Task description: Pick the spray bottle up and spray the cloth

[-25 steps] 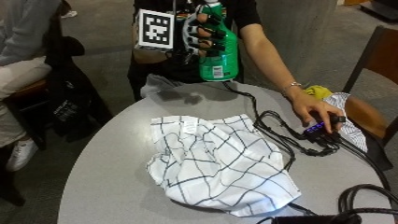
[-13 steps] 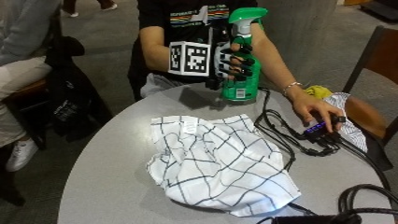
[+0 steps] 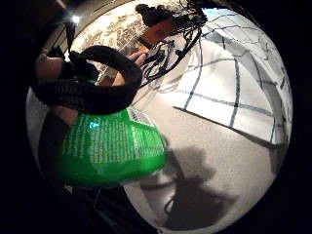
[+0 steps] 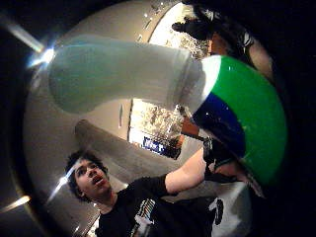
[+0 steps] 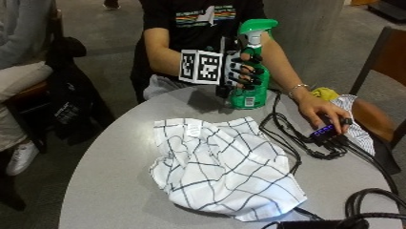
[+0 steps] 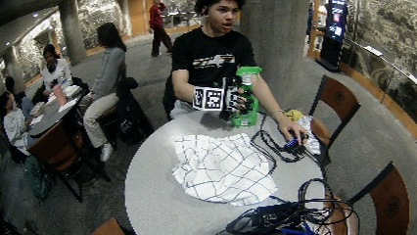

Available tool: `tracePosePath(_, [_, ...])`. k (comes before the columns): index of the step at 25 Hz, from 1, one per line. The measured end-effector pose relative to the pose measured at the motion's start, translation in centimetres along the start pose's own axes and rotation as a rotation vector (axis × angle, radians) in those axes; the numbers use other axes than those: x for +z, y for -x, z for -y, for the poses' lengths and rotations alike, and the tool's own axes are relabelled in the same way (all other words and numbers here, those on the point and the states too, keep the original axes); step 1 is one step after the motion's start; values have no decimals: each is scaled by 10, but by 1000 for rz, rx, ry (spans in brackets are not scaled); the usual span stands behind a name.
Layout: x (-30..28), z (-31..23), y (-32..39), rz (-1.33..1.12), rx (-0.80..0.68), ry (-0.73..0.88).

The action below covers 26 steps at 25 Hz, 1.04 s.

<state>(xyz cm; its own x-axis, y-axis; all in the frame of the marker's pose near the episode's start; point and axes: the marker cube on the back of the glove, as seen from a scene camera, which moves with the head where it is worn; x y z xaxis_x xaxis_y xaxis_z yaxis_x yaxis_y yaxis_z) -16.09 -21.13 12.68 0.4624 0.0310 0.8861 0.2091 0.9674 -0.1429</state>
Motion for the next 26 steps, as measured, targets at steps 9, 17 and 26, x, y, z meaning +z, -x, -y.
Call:
tracePosePath(9, [-62,-68,-8,-312,23,-17])
tracePosePath(17, [-133,-135,-38,-764,144,-46])
tracePosePath(26, [-161,-158,-68,-871,248,-89])
